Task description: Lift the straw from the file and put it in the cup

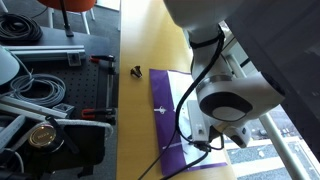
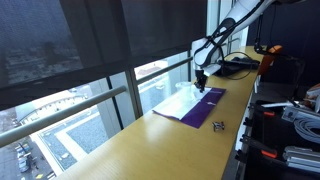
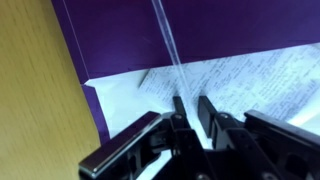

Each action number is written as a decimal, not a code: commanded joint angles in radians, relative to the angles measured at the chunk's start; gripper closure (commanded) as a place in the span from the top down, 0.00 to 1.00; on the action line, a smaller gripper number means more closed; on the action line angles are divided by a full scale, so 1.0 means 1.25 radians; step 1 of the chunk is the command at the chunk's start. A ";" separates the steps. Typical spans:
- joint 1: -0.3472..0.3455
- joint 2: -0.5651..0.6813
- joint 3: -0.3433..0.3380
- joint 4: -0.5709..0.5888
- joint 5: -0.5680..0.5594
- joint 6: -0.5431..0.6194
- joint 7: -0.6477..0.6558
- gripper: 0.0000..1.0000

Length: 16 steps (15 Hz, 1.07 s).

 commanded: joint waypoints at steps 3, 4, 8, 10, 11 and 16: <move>0.018 -0.015 -0.008 -0.017 0.007 0.009 -0.005 0.00; 0.024 -0.027 -0.010 -0.032 0.003 0.022 -0.002 0.00; 0.107 -0.120 -0.084 -0.184 -0.066 0.224 0.069 0.00; 0.167 -0.176 -0.145 -0.266 -0.106 0.339 0.130 0.00; 0.208 -0.210 -0.186 -0.307 -0.123 0.387 0.176 0.00; 0.497 -0.323 -0.486 -0.449 -0.202 0.550 0.444 0.00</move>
